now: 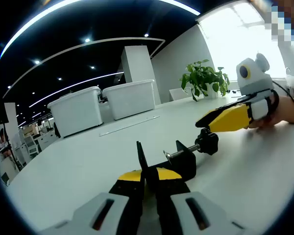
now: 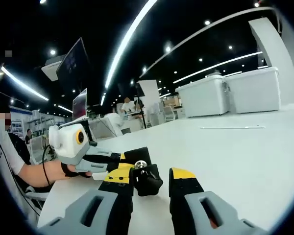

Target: Clamp the fixed fixture on the desktop, loosen the retaining clip, secure it to the edge of the desk, and tighten the retaining clip.

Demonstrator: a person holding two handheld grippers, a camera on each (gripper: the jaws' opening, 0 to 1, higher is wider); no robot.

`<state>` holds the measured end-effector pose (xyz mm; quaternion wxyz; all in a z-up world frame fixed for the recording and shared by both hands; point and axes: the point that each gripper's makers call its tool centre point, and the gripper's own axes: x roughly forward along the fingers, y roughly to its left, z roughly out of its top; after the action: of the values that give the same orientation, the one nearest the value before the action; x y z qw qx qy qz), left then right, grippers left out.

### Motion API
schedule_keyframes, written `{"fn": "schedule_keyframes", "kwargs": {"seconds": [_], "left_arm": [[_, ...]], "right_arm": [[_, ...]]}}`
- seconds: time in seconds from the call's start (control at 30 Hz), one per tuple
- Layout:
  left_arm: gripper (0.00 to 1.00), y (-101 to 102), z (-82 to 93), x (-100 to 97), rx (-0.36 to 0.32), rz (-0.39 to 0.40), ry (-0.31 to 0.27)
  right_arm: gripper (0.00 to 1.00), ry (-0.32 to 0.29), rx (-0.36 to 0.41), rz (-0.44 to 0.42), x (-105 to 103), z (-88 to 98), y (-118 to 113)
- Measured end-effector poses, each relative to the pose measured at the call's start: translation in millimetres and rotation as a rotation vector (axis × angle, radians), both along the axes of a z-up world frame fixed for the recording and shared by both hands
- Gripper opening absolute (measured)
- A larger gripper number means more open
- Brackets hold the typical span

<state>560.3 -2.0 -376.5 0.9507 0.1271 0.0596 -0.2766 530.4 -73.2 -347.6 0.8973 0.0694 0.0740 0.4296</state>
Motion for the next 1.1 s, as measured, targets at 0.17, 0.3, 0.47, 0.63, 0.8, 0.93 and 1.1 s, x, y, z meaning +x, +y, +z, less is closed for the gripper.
{"fn": "schedule_keyframes", "kwargs": {"seconds": [0.17,0.3,0.47,0.63,0.8,0.93,1.1], "left_arm": [[0.08,0.2,0.2,-0.2,0.000,0.000,-0.001],[0.08,0.0,0.3,-0.3,0.000,0.000,-0.002],[0.08,-0.2,0.2,-0.2,0.001,0.000,-0.002],[0.08,-0.4,0.4,-0.2,0.001,0.000,-0.004],[0.08,-0.2,0.4,-0.9,0.003,0.000,-0.006],[0.08,0.0,0.4,-1.4,0.004,0.001,-0.006],[0.08,0.2,0.3,-1.5,0.004,0.002,-0.006]], "right_arm": [[0.26,0.007,-0.063,0.031,-1.8,-8.5,10.0],[0.24,0.001,-0.063,0.026,-1.8,-8.9,8.0],[0.23,-0.103,-0.128,0.021,-3.0,-8.3,8.3],[0.22,-0.226,-0.230,0.003,-2.7,-9.9,9.2],[0.21,-0.333,-0.303,-0.013,-4.5,-7.3,11.8],[0.20,-0.430,-0.381,-0.026,-5.5,-6.9,14.6],[0.20,-0.489,-0.435,-0.034,-5.5,-7.3,16.6]]}}
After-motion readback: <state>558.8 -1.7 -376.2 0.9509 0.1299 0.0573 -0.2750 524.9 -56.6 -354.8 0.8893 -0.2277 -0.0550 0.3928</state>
